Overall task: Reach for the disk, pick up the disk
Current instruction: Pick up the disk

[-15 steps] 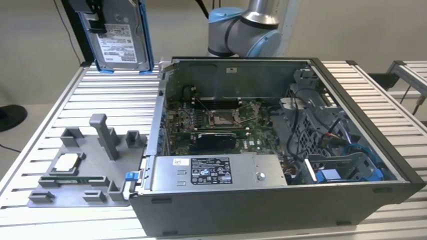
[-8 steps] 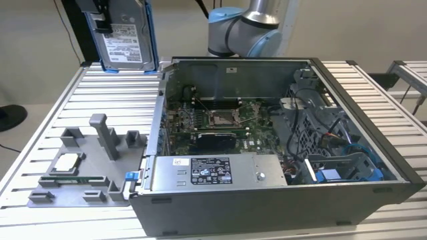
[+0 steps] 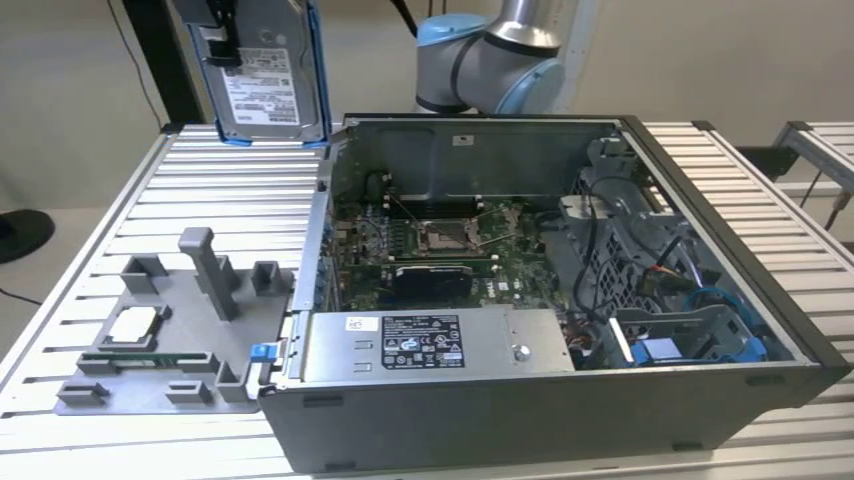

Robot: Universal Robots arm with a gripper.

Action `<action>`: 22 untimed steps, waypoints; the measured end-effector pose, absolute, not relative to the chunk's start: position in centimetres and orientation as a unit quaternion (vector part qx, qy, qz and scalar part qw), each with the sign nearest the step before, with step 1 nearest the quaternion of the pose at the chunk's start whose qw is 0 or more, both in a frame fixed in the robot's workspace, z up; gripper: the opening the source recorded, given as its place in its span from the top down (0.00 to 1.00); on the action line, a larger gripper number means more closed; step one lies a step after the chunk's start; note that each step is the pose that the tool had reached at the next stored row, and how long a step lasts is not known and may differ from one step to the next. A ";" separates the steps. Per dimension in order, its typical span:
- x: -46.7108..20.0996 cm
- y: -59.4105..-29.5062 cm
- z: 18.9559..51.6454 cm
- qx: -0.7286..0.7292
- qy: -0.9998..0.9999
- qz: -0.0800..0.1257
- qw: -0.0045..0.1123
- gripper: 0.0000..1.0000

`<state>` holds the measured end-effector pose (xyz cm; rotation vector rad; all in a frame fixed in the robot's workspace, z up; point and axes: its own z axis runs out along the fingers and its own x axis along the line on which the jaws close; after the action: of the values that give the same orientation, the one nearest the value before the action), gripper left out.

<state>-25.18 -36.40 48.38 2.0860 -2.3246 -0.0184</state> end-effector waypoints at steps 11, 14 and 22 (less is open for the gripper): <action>-23.4 -36.4 48.4 0.668 -0.744 -0.006 0.009 1.00; -23.0 -36.4 48.4 0.668 -0.744 -0.006 0.009 1.00; -21.6 -36.4 48.4 0.668 -0.744 -0.006 0.009 1.00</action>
<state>-21.59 -36.40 48.38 2.0860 -2.3246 -0.0184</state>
